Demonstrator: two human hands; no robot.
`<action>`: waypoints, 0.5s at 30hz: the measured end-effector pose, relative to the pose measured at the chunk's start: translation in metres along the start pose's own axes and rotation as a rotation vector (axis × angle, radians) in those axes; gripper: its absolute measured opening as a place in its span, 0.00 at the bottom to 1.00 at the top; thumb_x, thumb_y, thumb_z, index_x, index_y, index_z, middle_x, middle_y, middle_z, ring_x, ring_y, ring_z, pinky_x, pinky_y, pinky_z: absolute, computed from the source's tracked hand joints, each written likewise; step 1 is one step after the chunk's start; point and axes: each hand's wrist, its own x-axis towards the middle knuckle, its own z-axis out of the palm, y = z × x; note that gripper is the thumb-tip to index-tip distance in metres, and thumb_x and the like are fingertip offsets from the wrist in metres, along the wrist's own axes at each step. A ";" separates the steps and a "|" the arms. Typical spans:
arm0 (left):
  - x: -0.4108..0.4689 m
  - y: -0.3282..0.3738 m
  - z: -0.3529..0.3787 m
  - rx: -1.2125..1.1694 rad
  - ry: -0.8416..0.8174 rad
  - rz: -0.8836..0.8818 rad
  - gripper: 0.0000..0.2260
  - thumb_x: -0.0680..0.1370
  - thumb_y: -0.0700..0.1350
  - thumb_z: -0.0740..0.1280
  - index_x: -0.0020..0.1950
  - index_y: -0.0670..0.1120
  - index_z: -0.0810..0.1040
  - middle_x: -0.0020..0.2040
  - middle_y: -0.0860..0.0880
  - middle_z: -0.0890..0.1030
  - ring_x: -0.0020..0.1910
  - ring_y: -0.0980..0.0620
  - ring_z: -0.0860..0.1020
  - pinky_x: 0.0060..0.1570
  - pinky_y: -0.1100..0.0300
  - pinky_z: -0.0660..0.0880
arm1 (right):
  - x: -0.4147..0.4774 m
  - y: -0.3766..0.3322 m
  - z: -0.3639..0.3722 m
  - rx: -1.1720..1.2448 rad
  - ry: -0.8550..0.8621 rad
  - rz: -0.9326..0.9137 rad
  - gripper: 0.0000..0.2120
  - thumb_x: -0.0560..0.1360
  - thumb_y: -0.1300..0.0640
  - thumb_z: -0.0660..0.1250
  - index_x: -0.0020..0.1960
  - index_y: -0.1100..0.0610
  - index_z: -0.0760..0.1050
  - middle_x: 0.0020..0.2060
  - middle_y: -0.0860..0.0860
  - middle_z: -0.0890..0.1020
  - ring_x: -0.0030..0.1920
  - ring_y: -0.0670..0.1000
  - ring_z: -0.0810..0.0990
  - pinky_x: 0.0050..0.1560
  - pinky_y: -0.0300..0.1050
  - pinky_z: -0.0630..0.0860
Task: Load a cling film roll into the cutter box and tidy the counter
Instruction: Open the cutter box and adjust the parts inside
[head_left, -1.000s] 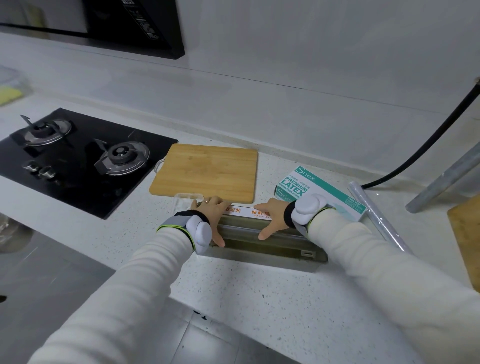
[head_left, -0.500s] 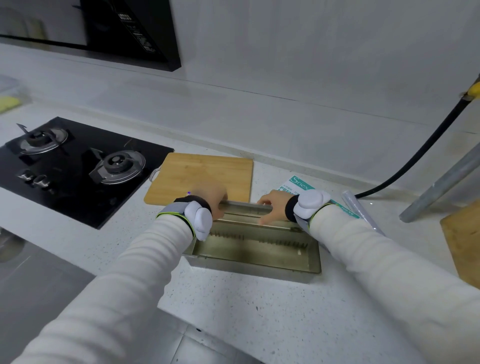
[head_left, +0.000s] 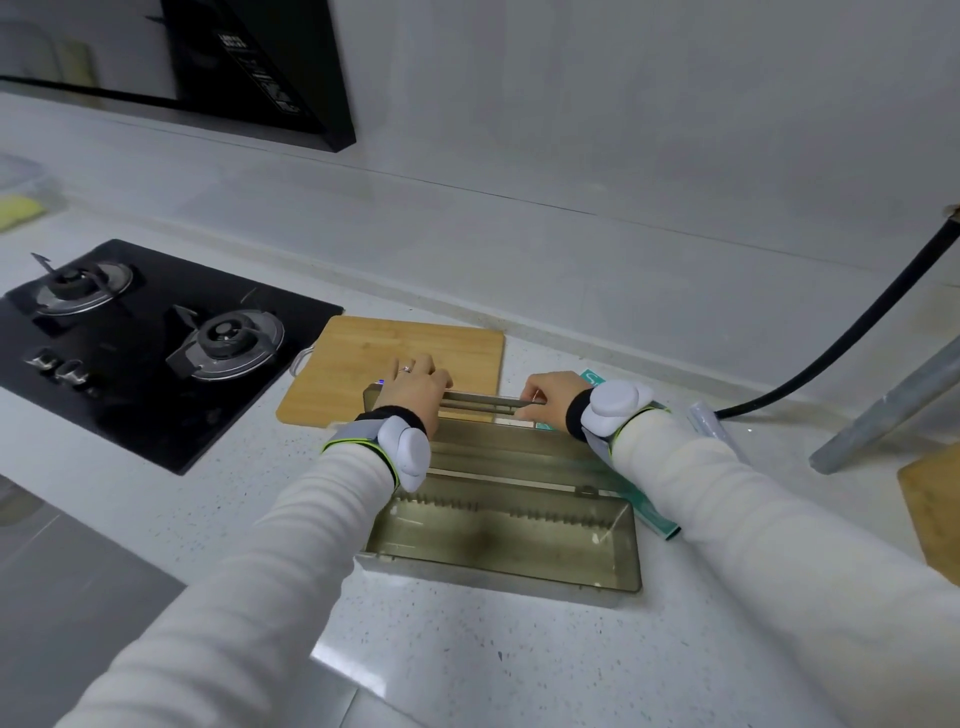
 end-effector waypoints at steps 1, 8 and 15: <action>0.002 0.001 0.000 -0.005 0.001 -0.005 0.24 0.73 0.32 0.62 0.68 0.48 0.68 0.65 0.45 0.67 0.68 0.43 0.65 0.76 0.46 0.47 | 0.002 0.001 0.001 0.001 0.001 0.006 0.17 0.77 0.48 0.64 0.60 0.58 0.74 0.58 0.56 0.79 0.58 0.56 0.76 0.57 0.45 0.72; 0.015 0.012 0.013 -0.051 0.001 -0.066 0.23 0.72 0.32 0.58 0.65 0.47 0.68 0.65 0.47 0.71 0.70 0.44 0.64 0.75 0.42 0.44 | 0.025 0.015 0.008 0.050 0.048 0.069 0.14 0.75 0.50 0.65 0.56 0.57 0.71 0.52 0.57 0.81 0.53 0.58 0.78 0.51 0.46 0.73; 0.017 0.019 0.034 -0.031 -0.072 -0.085 0.23 0.74 0.37 0.59 0.70 0.46 0.65 0.70 0.48 0.66 0.75 0.47 0.58 0.74 0.40 0.42 | 0.034 0.025 0.014 -0.098 -0.025 0.033 0.15 0.79 0.59 0.58 0.65 0.56 0.73 0.63 0.57 0.74 0.61 0.58 0.75 0.60 0.46 0.71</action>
